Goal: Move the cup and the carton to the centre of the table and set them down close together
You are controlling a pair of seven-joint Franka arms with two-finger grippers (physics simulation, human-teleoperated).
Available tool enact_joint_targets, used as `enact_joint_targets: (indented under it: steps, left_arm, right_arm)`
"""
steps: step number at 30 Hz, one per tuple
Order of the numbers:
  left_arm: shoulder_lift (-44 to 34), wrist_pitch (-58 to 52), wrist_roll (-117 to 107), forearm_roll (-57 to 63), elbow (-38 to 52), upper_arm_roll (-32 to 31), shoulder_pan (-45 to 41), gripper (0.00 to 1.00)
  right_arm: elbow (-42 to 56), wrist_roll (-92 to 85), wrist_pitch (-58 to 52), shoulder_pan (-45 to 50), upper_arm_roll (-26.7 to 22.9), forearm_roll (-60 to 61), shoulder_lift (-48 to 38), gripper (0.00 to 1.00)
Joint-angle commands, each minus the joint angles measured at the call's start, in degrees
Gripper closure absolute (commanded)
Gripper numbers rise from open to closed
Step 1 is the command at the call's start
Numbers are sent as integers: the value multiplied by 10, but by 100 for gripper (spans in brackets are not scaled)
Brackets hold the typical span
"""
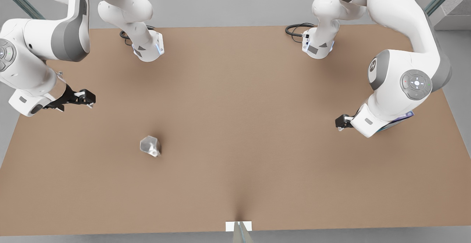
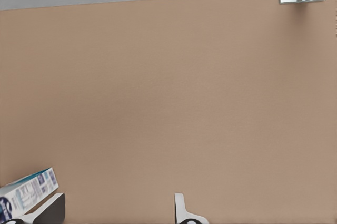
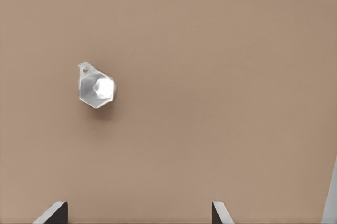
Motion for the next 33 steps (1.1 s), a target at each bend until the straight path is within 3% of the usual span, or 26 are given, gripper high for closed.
enact_joint_targets:
  steps: [1, 6, 9, 12, 14, 16, 18, 20, 21, 22, 24, 28, 33]
  left_arm:
    - [0, 0, 0, 0, 0, 0, 0, 0]
    - [0, -4, 103, -2, 10, -4, -3, 0]
    - [22, 39, 161, 38, 19, -5, -30, 0]
    - [11, 33, 418, 38, 33, -1, -22, 0]
    - [-38, 40, 475, 36, -38, -1, -3, 0]
    - [-132, 128, 518, 37, -213, -1, 30, 0]
    - [-148, 141, 625, 37, -233, -2, 55, 0]
    - [-176, 72, 709, 37, -234, -9, 54, 0]
    - [-186, 27, 698, 37, -243, -11, 55, 0]
    - [-181, 26, 713, 37, -250, -12, 65, 0]
    - [-166, 25, 745, 33, -249, -11, 103, 0]
    - [-178, 50, 780, 40, -262, -10, 219, 0]
    - [-179, 127, 804, 41, -331, -21, 224, 0]
  right_arm:
    - [0, 0, 0, 0, 0, 0, 0, 0]
    - [-44, 135, 16, 10, 1, 5, 56, 0]
    - [-170, 287, 111, 10, 9, 20, 33, 0]
    - [-237, 390, 224, 2, 8, 108, 45, 0]
    - [-242, 390, 227, -2, 5, 125, 68, 0]
    - [-245, 393, 238, 6, 4, 125, 80, 0]
    - [-243, 421, 254, 11, 4, 139, 90, 0]
    - [-241, 442, 269, 25, 0, 174, 108, 0]
    - [-241, 460, 281, 33, -14, 195, 112, 0]
    - [-239, 448, 281, 77, -69, 213, 126, 0]
    - [-239, 447, 302, 84, -90, 215, 132, 0]
    - [-245, 451, 328, 86, -90, 222, 141, 0]
    - [-272, 427, 339, 93, -124, 272, 141, 0]
